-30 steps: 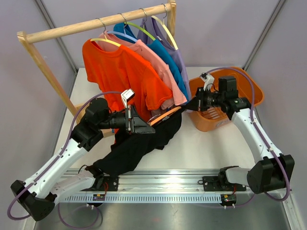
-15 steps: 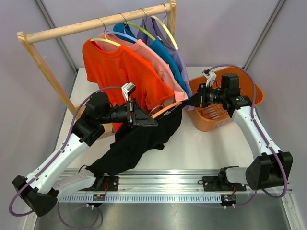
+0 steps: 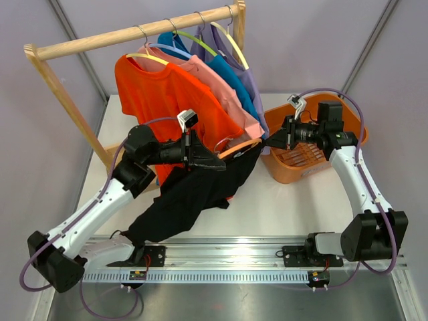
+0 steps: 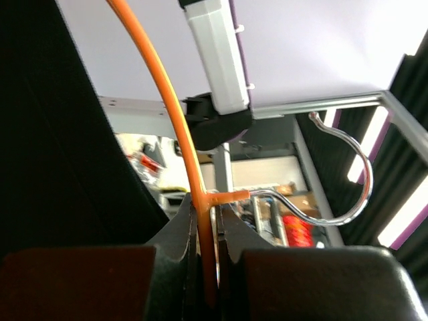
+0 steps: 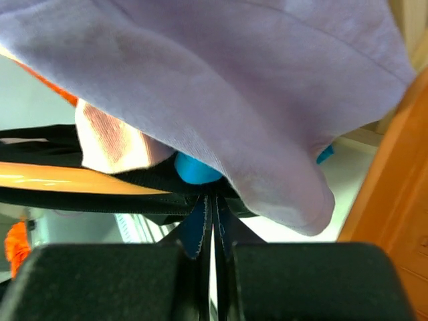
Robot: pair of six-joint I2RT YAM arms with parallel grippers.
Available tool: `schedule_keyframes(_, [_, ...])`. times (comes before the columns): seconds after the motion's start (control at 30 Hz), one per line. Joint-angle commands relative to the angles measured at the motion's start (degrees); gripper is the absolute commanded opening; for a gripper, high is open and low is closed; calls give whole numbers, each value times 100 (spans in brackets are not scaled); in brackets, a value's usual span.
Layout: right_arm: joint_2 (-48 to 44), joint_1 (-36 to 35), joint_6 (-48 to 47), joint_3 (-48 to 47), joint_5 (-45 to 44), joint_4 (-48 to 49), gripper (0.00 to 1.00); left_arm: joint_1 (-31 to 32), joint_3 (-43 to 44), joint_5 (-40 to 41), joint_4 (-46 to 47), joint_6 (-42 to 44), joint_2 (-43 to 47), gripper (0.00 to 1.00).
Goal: Remove the t-shirt from the hanger
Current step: Remove the tshirt from the hanger
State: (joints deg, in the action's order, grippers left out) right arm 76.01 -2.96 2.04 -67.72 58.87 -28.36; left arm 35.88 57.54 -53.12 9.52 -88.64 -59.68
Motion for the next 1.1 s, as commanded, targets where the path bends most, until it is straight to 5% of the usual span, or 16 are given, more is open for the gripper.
schedule_keyframes(0.0, [379,68,-697,137,-1746,-213,0,165,565,-1526,4982,-1150,168,0])
schedule_keyframes(0.1, [668,111,-582,5,-2475,-371,0,139,828,-1517,6364,-2188,-280,0])
schedule_keyframes(0.27, [696,199,-591,57,-2337,-241,0,51,1145,-1666,5766,-1817,-177,0])
schedule_keyframes(0.6, [846,-11,-1434,-48,-1729,-724,0,-169,2673,-1860,1040,1548,71,0])
schedule_keyframes(0.77, [617,-143,-1101,136,-2423,-233,0,-221,3542,-1851,-53,2270,-61,0])
schedule_keyframes(0.83, [503,-152,-987,154,-2957,-109,0,-274,3886,-1842,-931,2885,-123,0])
schedule_keyframes(0.97, [126,-310,-917,390,-3802,400,0,-493,5570,-1501,-4168,4765,-578,0])
schedule_keyframes(1.07, [-16,-407,-943,444,-3988,446,0,-555,5909,-1359,-4705,5471,-685,0])
